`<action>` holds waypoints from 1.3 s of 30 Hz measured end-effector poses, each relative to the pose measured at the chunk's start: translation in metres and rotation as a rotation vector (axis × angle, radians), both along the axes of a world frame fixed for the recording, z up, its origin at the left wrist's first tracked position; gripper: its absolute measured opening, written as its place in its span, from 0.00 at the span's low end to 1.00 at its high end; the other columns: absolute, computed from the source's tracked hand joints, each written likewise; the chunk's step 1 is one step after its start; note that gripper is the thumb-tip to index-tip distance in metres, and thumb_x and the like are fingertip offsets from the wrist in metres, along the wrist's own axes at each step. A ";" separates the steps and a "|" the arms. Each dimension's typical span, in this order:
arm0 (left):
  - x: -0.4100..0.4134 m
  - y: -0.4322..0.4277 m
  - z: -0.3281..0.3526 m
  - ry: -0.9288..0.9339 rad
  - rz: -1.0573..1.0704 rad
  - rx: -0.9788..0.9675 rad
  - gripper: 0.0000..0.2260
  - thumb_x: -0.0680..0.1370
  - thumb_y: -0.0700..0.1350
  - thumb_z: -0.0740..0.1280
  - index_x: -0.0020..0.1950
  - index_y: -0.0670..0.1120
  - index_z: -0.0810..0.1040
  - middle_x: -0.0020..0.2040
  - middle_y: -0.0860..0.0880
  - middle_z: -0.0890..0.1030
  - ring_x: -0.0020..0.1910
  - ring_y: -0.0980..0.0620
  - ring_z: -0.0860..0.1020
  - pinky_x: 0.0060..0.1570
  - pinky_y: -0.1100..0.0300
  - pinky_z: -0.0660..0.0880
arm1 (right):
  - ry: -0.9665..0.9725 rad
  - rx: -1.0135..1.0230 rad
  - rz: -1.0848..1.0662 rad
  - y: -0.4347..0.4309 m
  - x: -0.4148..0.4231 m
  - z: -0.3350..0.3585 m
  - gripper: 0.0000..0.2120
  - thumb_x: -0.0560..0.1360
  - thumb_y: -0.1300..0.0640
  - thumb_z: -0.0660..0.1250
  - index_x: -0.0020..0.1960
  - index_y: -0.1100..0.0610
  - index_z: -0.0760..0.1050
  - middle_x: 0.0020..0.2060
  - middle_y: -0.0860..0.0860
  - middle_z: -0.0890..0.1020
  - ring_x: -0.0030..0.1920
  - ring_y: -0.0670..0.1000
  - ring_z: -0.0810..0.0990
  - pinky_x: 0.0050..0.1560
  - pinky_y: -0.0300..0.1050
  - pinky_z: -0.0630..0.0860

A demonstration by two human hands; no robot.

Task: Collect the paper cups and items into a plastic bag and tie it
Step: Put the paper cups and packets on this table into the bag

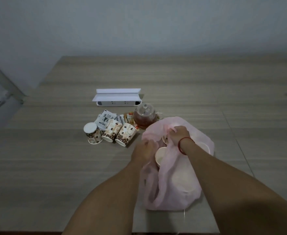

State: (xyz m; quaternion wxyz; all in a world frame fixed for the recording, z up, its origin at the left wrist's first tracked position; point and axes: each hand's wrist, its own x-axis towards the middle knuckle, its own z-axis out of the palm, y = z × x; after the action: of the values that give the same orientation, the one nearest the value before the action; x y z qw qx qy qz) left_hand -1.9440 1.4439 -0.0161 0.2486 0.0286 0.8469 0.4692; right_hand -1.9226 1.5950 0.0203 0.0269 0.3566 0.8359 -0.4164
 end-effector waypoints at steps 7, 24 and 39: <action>-0.063 -0.029 0.004 0.323 0.255 -0.369 0.12 0.79 0.40 0.60 0.61 0.43 0.73 0.60 0.42 0.76 0.61 0.41 0.75 0.55 0.48 0.73 | -0.069 0.035 -0.009 -0.013 -0.027 -0.021 0.18 0.76 0.52 0.60 0.47 0.65 0.81 0.47 0.64 0.82 0.47 0.61 0.80 0.44 0.44 0.72; -0.051 -0.035 -0.026 0.053 0.347 -0.396 0.32 0.72 0.58 0.71 0.69 0.42 0.65 0.67 0.40 0.72 0.66 0.39 0.72 0.62 0.45 0.71 | -0.113 0.083 -0.029 -0.017 -0.022 -0.032 0.14 0.76 0.56 0.59 0.45 0.64 0.80 0.45 0.62 0.81 0.41 0.57 0.75 0.40 0.40 0.66; 0.051 -0.037 0.036 0.338 0.030 0.139 0.18 0.69 0.54 0.71 0.54 0.48 0.72 0.41 0.57 0.76 0.41 0.56 0.78 0.41 0.61 0.74 | 0.169 -0.051 -0.238 -0.032 0.013 0.060 0.21 0.80 0.53 0.55 0.62 0.67 0.74 0.61 0.64 0.77 0.62 0.62 0.76 0.58 0.47 0.72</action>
State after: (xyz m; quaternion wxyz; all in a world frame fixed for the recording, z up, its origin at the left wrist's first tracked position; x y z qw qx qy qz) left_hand -1.8931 1.4066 0.0197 0.0932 0.1114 0.8425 0.5187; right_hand -1.9094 1.5628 0.0799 -0.0843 0.4161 0.7761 -0.4662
